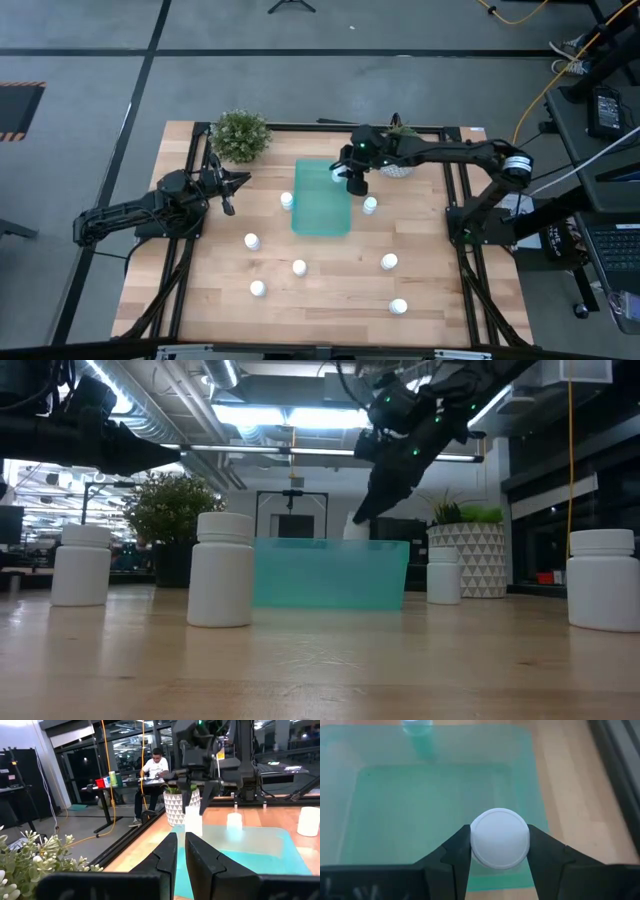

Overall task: Pick and place pill bottles into a basket
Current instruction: Put the white pill bottle into the green bin

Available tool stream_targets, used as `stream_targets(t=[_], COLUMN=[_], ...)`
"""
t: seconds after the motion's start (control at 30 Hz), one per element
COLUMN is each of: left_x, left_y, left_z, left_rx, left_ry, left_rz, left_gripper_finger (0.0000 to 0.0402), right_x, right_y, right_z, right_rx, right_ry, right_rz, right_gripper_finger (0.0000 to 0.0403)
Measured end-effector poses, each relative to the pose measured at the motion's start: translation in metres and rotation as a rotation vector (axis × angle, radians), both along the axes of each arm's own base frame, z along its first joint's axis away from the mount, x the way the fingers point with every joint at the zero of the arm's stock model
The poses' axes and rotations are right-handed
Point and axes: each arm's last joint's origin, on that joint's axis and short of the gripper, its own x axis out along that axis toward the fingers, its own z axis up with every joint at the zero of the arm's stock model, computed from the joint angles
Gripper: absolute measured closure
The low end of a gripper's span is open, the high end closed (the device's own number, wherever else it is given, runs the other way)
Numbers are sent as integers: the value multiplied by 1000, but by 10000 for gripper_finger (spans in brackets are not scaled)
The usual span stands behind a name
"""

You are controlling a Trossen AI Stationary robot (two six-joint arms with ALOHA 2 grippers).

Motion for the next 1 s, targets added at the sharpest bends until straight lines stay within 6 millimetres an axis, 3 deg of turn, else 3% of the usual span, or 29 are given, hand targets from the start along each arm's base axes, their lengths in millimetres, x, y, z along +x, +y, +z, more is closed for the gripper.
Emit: stream_targets(t=[0.37, 1.0], left_x=[0, 0], left_y=[0, 0], left_z=[0, 0], left_rx=[0, 0], left_ry=[0, 0], left_rz=[0, 0], left_gripper_finger=[368, 368], right_x=[11, 13], right_y=[-8, -9], right_z=[-32, -38], right_rx=[18, 18], right_ry=[54, 71], right_rz=[-10, -15], right_gripper_finger=[248, 248])
